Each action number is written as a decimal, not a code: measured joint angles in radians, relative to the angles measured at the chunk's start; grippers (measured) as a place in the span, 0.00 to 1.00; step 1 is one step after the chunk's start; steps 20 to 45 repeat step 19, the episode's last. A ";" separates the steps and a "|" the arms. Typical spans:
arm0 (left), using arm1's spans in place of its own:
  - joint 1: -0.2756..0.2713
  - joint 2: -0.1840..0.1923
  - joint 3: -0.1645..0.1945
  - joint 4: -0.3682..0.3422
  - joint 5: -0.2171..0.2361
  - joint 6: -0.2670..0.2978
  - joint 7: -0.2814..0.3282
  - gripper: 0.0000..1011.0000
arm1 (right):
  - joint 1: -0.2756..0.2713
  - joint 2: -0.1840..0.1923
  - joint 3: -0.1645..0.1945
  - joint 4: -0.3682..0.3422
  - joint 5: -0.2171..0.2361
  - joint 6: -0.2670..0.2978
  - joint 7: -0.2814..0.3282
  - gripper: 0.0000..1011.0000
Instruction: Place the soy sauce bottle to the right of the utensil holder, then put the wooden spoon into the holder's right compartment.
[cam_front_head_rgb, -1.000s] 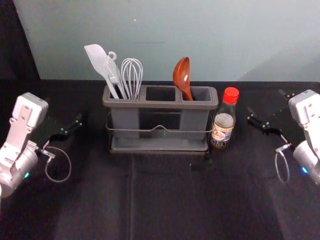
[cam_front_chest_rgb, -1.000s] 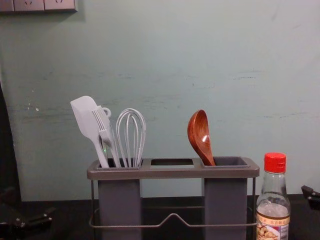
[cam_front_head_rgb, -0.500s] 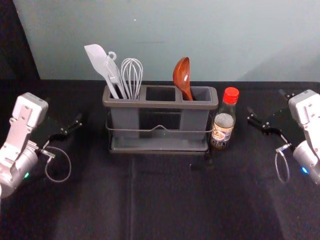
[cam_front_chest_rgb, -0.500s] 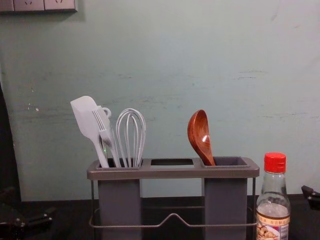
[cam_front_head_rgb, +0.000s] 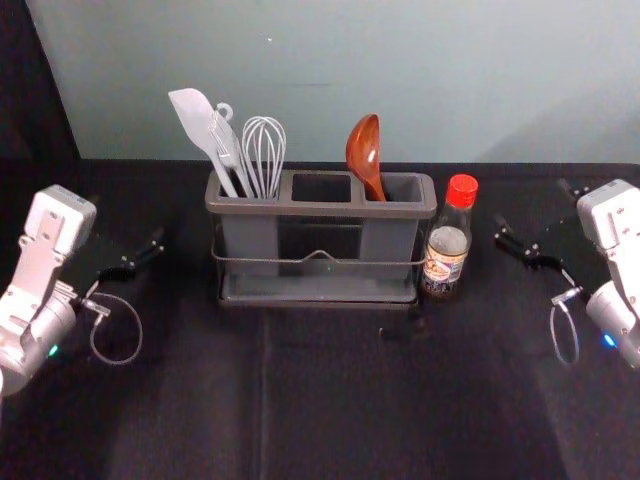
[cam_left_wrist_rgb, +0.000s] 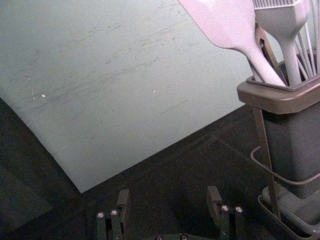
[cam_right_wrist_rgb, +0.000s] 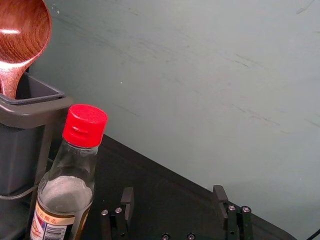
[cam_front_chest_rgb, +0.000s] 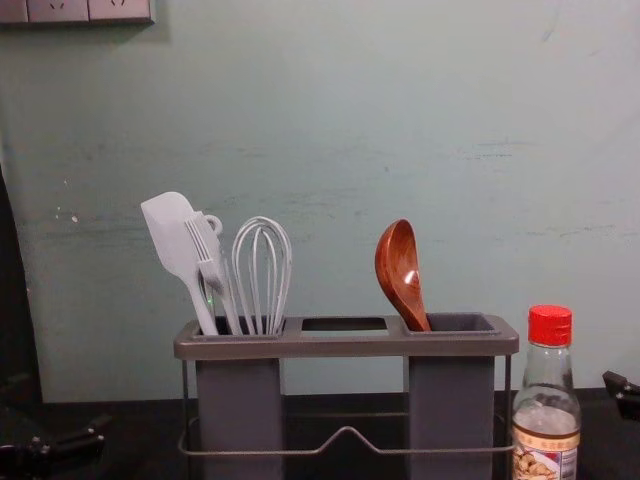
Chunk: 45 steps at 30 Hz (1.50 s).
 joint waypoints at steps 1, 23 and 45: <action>0.000 0.000 0.000 0.000 0.000 0.000 0.000 0.99 | 0.000 0.000 0.000 0.000 0.000 0.000 0.000 0.99; 0.000 0.000 0.000 0.000 0.000 0.000 0.000 0.99 | 0.000 0.000 0.000 0.000 0.000 0.000 0.000 0.99; 0.000 0.000 0.000 0.000 0.000 0.000 0.000 0.99 | 0.000 0.000 0.000 0.000 0.000 0.000 0.000 0.99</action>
